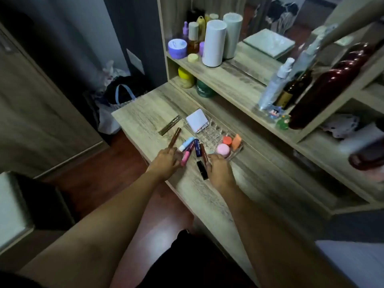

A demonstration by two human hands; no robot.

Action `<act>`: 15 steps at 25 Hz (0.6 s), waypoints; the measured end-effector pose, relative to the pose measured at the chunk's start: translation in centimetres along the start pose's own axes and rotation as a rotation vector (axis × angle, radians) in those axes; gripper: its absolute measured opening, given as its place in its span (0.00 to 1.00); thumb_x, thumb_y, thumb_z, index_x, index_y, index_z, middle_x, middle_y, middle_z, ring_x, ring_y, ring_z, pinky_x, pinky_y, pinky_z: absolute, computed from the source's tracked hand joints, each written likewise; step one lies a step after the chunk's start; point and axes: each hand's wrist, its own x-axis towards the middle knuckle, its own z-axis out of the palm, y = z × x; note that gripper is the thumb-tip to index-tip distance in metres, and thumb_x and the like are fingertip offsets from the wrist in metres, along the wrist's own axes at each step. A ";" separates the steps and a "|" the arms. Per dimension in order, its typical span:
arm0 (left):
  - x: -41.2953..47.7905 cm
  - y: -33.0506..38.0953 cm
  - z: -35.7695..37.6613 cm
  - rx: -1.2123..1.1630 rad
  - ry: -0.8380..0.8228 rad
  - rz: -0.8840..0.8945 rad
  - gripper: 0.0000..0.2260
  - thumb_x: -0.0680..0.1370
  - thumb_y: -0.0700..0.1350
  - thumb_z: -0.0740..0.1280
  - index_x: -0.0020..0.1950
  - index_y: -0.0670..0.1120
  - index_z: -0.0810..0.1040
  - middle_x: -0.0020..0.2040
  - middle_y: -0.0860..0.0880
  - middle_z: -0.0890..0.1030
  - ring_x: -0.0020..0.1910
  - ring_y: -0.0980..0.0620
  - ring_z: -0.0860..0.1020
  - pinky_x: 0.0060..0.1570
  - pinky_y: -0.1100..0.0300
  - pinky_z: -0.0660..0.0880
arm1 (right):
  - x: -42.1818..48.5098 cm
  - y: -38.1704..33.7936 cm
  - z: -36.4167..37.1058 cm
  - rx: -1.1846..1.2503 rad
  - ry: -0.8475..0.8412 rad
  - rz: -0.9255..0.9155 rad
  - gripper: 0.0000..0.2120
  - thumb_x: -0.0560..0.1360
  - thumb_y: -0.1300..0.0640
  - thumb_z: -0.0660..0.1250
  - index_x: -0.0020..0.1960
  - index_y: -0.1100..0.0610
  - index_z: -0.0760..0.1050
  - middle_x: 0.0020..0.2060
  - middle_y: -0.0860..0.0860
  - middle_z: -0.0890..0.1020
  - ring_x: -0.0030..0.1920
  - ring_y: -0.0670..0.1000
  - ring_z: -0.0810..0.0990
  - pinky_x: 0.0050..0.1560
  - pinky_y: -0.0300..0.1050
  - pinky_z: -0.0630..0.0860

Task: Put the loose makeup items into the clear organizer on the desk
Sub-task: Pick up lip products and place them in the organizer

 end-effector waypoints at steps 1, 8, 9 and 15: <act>0.7 -0.3 -0.2 0.006 -0.013 -0.002 0.23 0.77 0.43 0.60 0.71 0.37 0.63 0.65 0.34 0.72 0.64 0.37 0.70 0.64 0.50 0.67 | 0.7 0.0 0.2 -0.009 -0.008 0.034 0.14 0.78 0.63 0.58 0.63 0.61 0.73 0.58 0.61 0.78 0.57 0.60 0.77 0.57 0.50 0.76; 4.9 -2.2 -0.8 -0.008 0.052 -0.100 0.13 0.76 0.41 0.62 0.59 0.36 0.72 0.56 0.33 0.76 0.57 0.36 0.74 0.55 0.49 0.70 | 3.7 -0.7 1.1 -0.179 -0.049 0.089 0.09 0.78 0.66 0.58 0.56 0.64 0.74 0.50 0.61 0.81 0.51 0.60 0.82 0.50 0.53 0.81; 5.4 -2.3 -0.6 -0.017 0.055 -0.112 0.13 0.77 0.42 0.63 0.59 0.37 0.73 0.56 0.33 0.76 0.57 0.36 0.74 0.55 0.50 0.70 | 4.0 -0.5 1.1 -0.198 -0.056 0.095 0.08 0.78 0.65 0.60 0.56 0.64 0.74 0.50 0.61 0.82 0.50 0.60 0.82 0.49 0.52 0.81; 7.9 -1.7 0.2 -0.086 0.153 -0.216 0.13 0.76 0.45 0.65 0.54 0.36 0.75 0.55 0.34 0.77 0.55 0.35 0.75 0.54 0.49 0.72 | 5.4 -0.4 2.2 -0.229 -0.095 0.133 0.07 0.77 0.66 0.63 0.52 0.64 0.77 0.47 0.60 0.84 0.47 0.59 0.84 0.45 0.51 0.82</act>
